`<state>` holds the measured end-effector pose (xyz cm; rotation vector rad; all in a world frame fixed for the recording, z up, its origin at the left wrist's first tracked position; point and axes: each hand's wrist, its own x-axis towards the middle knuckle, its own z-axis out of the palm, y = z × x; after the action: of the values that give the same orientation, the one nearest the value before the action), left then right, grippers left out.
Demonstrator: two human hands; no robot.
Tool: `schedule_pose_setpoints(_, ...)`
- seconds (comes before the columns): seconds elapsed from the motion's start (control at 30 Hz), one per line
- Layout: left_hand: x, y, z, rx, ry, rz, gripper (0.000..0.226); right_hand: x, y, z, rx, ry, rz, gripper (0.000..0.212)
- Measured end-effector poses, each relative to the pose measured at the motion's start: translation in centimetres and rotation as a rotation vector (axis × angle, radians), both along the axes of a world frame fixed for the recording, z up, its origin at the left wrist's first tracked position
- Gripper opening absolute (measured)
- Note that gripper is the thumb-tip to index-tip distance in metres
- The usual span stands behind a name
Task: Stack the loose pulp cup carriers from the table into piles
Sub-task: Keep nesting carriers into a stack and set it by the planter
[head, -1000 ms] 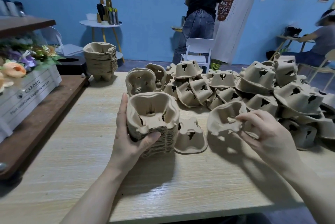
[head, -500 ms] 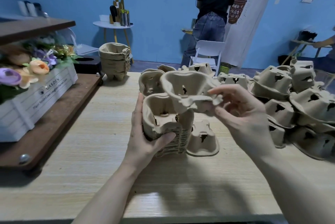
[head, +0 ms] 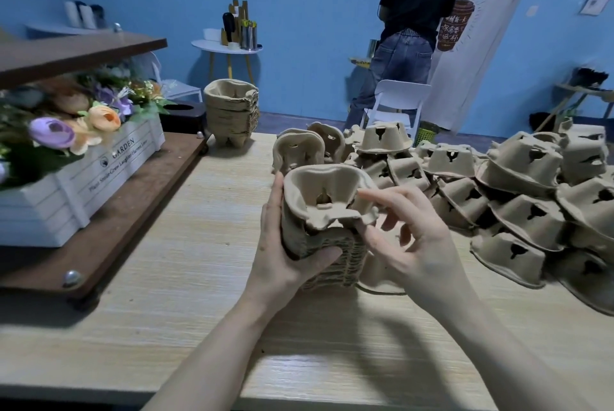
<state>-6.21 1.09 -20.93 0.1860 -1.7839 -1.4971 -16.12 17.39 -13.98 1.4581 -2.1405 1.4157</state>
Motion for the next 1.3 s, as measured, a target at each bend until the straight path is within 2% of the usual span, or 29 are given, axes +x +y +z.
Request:
schedule_pose_setpoints(0.27,0.8,0.6,1.0,0.039,-0.041,-0.056,0.117,0.4,0.8,-1.5,0.100,-0.021,-0.056,0.068)
schedule_pose_setpoints(0.33,1.0,0.7,1.4,0.070,-0.002,-0.089,0.110,0.7,0.9,-1.7,0.116,-0.014,-0.041,0.072)
schedule_pose_setpoints(0.43,1.0,0.5,1.5,0.135,0.040,-0.084,0.094,0.7,0.6,-2.2,0.072,-0.063,-0.023,0.071)
schedule_pose_setpoints(0.57,1.8,0.6,1.7,0.111,0.009,0.022,0.087,-0.3,0.4,-2.4,0.023,-0.195,0.054,0.071)
schedule_pose_setpoints(0.67,2.8,1.9,1.8,0.095,0.022,0.099,0.078,-0.7,0.3,-2.3,-0.051,-0.315,0.064,0.060)
schedule_pose_setpoints(0.8,3.8,4.1,1.2,0.060,-0.004,0.208,0.071,-0.3,0.2,-2.8,-0.085,-0.244,-0.053,0.046)
schedule_pose_setpoints(0.87,3.7,4.0,1.3,0.076,-0.006,0.241,0.073,0.1,0.4,-3.0,-0.061,-0.288,0.001,0.050)
schedule_pose_setpoints(0.97,3.4,2.4,2.0,0.098,-0.010,0.142,0.083,0.7,0.6,-3.3,-0.026,-0.344,0.116,0.067)
schedule_pose_setpoints(1.1,3.6,0.7,2.2,0.055,-0.052,0.037,0.081,0.9,0.0,-3.7,0.033,-0.215,0.062,0.082)
schedule_pose_setpoints(1.23,4.6,-0.5,1.8,0.049,-0.047,0.109,0.078,1.5,-2.1,-3.5,0.025,-0.263,0.147,0.087)
schedule_pose_setpoints(1.3,5.0,-1.8,1.6,0.052,-0.015,0.173,0.077,1.6,-4.0,-3.3,0.034,-0.319,0.235,0.081)
